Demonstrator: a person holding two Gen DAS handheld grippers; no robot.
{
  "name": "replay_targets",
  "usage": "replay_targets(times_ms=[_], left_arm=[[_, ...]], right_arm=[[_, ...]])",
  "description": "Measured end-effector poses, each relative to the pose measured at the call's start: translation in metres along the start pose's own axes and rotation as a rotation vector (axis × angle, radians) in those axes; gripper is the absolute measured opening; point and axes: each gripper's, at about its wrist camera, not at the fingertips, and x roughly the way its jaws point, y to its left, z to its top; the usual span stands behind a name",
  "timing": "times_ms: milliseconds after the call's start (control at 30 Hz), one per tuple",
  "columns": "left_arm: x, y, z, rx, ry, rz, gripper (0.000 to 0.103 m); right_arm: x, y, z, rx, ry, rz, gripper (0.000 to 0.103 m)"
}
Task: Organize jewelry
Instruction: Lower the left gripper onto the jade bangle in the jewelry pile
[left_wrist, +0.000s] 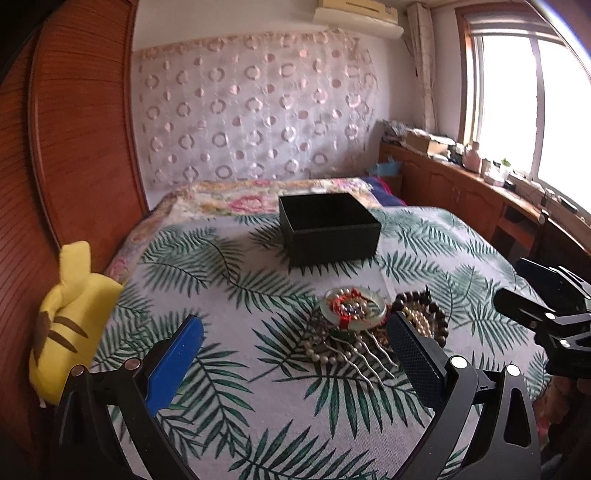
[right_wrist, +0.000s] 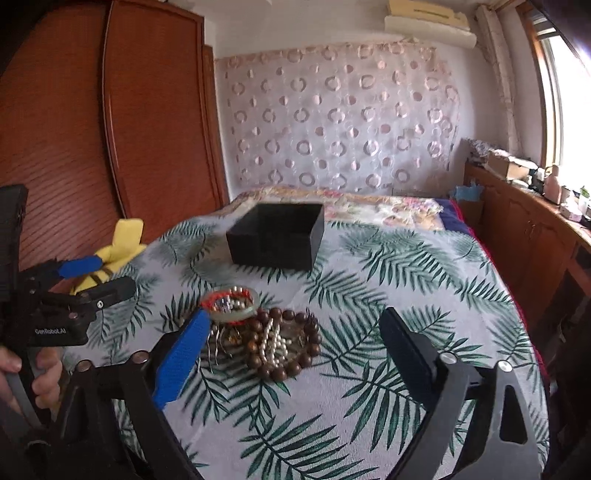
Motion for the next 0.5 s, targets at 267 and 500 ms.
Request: replay_targets(times_ms=[267,500], left_arm=[[0.03,-0.004,-0.007,0.025,0.089,-0.058,0.096],[0.057,-0.011,0.0,0.083,0.156,-0.106,0.096]], right_arm=[[0.035,-0.009,-0.013,-0.027,0.092,0.06,0.082],[0.053,-0.014,-0.018,-0.045,0.146,0.082,0.082]])
